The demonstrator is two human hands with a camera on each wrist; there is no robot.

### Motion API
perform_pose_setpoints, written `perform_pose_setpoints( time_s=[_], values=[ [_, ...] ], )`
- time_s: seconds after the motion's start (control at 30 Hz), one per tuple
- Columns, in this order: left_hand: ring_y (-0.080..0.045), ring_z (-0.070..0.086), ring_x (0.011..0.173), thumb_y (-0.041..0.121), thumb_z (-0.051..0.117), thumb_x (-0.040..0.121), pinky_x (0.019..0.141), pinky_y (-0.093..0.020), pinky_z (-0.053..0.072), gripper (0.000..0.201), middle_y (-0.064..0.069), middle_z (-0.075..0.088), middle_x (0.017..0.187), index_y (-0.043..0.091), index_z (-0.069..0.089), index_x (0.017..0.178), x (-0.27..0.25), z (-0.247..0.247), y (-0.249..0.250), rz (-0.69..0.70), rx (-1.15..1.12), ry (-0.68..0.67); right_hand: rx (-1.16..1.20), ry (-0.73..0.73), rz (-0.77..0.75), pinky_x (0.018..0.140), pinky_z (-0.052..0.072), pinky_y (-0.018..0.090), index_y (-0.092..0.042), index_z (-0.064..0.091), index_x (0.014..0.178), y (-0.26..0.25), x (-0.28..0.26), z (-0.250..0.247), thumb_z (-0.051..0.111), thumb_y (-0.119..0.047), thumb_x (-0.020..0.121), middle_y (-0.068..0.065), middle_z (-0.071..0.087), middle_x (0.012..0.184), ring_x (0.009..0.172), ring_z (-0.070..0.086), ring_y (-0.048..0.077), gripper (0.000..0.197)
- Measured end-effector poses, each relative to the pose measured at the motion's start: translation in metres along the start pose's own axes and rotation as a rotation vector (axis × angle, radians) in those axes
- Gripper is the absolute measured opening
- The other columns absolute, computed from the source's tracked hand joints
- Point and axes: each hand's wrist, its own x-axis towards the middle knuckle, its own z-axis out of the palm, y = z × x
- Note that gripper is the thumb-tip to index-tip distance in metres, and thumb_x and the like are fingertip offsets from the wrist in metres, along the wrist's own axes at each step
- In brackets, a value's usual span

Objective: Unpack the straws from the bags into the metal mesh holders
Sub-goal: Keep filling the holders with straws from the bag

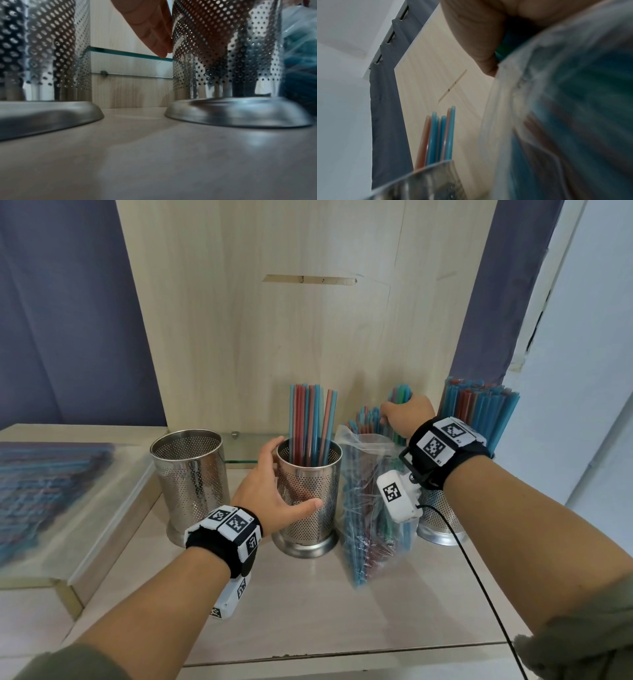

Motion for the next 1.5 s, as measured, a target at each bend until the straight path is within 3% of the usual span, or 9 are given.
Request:
perform_pose_setpoints(
  time_s=[0.1,0.23,0.63,0.87,1.03,1.13,1.3,1.4,1.5],
  values=[
    [-0.018,0.055,0.121,0.061,0.083,0.055,0.102,-0.038,0.047,0.122,-0.002,0.051,0.141,0.032,0.009,0.148,0.0,0.0,0.0,0.001,0.004,0.001,0.103,0.034,-0.085,0.054,0.046,0.028,0.0,0.063,0.096,-0.012,0.004,-0.008,0.059,-0.013,0.09,0.011,0.06,0.078,0.061,0.055,0.019,0.015],
    [-0.019,0.056,0.121,0.057,0.084,0.057,0.1,-0.035,0.047,0.122,-0.003,0.053,0.14,0.031,0.008,0.149,-0.001,-0.001,0.001,-0.004,0.008,0.001,0.29,0.028,-0.231,0.071,0.053,0.037,-0.011,0.054,0.092,-0.033,0.011,-0.026,0.055,-0.005,0.091,0.001,0.058,0.072,0.066,0.06,0.017,0.006],
    [-0.019,0.055,0.122,0.055,0.086,0.057,0.101,-0.035,0.046,0.122,-0.004,0.051,0.141,0.03,0.009,0.149,-0.001,-0.001,0.003,-0.009,-0.009,0.001,0.714,0.071,-0.579,0.071,0.054,0.03,-0.011,0.051,0.1,-0.1,-0.015,-0.078,0.055,-0.003,0.091,0.0,0.056,0.081,0.068,0.063,0.014,0.013],
    [-0.017,0.057,0.118,0.057,0.085,0.056,0.098,-0.03,0.045,0.122,-0.002,0.055,0.137,0.031,0.01,0.148,-0.002,-0.001,0.002,-0.002,-0.016,0.017,0.997,-0.079,-0.603,0.069,0.052,0.031,-0.005,0.049,0.102,-0.125,-0.036,-0.069,0.055,0.004,0.095,0.005,0.057,0.078,0.065,0.063,0.016,0.012],
    [-0.017,0.056,0.119,0.058,0.085,0.055,0.101,-0.035,0.047,0.122,-0.001,0.056,0.136,0.032,0.01,0.148,-0.003,-0.001,0.003,0.0,-0.028,0.014,0.861,-0.186,-0.541,0.07,0.053,0.033,-0.01,0.054,0.098,-0.12,-0.046,-0.019,0.058,0.002,0.093,0.0,0.061,0.073,0.067,0.062,0.018,0.014],
    [-0.015,0.056,0.12,0.062,0.083,0.053,0.102,-0.037,0.047,0.121,0.002,0.056,0.135,0.034,0.011,0.146,-0.002,-0.001,0.003,0.01,-0.044,0.014,0.646,-0.245,-0.49,0.086,0.057,0.043,-0.014,0.055,0.099,-0.104,-0.049,0.018,0.061,-0.005,0.093,0.0,0.065,0.077,0.076,0.064,0.019,0.012],
    [-0.012,0.058,0.115,0.067,0.08,0.051,0.1,-0.037,0.049,0.12,0.004,0.056,0.134,0.035,0.013,0.145,-0.003,-0.002,0.004,0.038,-0.059,0.018,0.387,-0.328,-0.4,0.074,0.056,0.023,-0.013,0.053,0.106,-0.07,-0.062,0.058,0.06,-0.011,0.095,0.006,0.067,0.089,0.076,0.065,0.013,0.013],
    [-0.012,0.058,0.117,0.07,0.077,0.05,0.1,-0.039,0.05,0.122,0.003,0.057,0.134,0.032,0.013,0.146,-0.002,-0.002,0.002,0.04,-0.068,0.018,0.226,-0.25,-0.417,0.086,0.056,0.036,-0.013,0.047,0.124,-0.055,-0.067,0.071,0.064,-0.015,0.094,0.002,0.066,0.101,0.083,0.066,0.014,0.034],
    [-0.013,0.055,0.122,0.069,0.079,0.052,0.102,-0.041,0.048,0.123,0.003,0.054,0.138,0.032,0.012,0.147,-0.001,-0.001,0.0,0.031,-0.082,0.012,0.181,-0.222,-0.511,0.093,0.055,0.036,-0.022,0.025,0.146,-0.049,-0.07,0.075,0.069,-0.012,0.089,0.006,0.058,0.125,0.099,0.066,0.018,0.073]
  ],
)
